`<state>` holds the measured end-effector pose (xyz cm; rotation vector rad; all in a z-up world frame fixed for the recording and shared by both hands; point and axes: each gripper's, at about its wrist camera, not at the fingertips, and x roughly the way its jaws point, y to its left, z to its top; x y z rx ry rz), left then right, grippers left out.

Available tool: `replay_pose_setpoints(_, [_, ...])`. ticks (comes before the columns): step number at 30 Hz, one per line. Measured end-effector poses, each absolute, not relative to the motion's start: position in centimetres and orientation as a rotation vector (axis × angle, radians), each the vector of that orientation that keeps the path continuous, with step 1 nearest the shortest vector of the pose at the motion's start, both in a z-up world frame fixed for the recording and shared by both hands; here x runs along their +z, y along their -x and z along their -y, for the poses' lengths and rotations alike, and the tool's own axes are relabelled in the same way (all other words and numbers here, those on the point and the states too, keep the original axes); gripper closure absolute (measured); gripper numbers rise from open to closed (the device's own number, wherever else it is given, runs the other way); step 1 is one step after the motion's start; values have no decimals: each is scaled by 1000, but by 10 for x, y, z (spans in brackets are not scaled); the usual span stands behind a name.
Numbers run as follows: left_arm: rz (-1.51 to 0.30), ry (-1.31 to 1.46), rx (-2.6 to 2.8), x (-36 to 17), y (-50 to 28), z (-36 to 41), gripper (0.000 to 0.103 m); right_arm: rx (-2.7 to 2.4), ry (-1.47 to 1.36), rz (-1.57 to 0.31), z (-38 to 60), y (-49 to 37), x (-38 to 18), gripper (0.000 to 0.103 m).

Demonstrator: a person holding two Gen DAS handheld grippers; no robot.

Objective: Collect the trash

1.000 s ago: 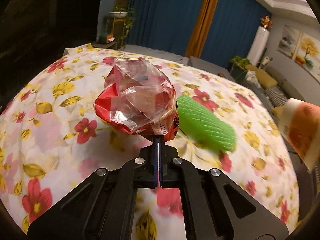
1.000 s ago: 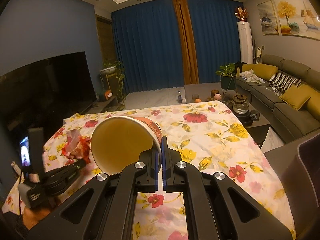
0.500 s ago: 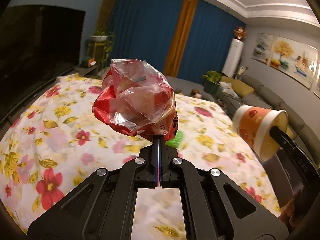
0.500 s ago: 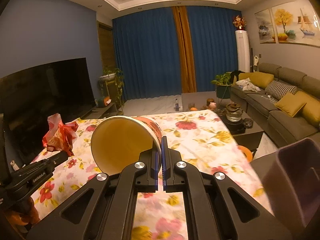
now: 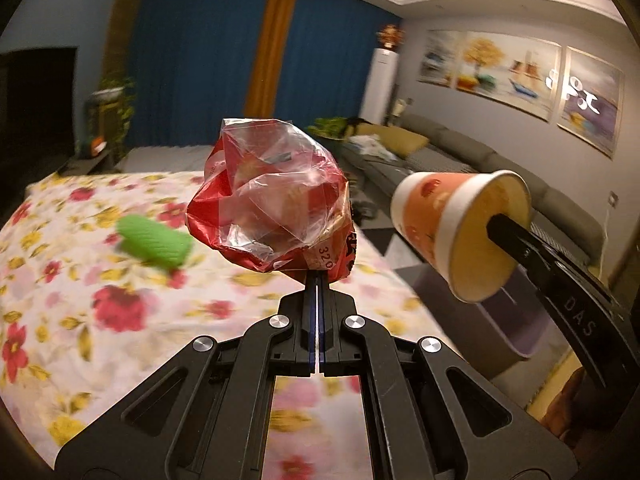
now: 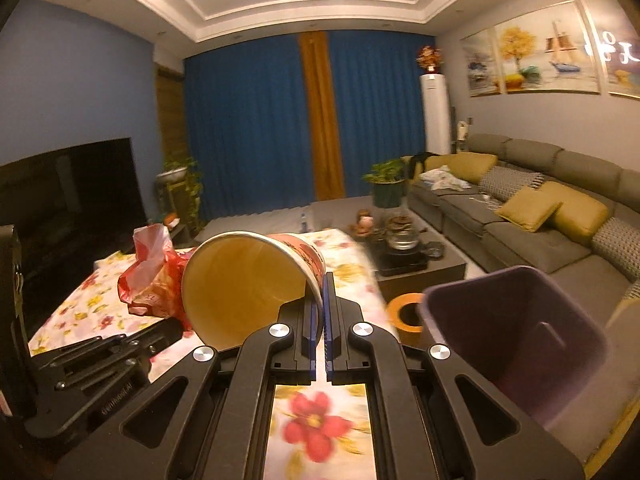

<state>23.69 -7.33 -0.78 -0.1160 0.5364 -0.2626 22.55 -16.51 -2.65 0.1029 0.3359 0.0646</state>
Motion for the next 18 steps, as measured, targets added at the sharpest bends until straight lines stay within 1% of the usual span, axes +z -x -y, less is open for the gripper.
replay_pose_setpoints(8, [-573,72,-352,-21,-241,131,103,-52,-146,-318,223,-211,-32,99])
replay_pose_setpoints(18, [-607,35,-424,-34,-246,175,103,-172,-158,-306,263,-203,-41,99])
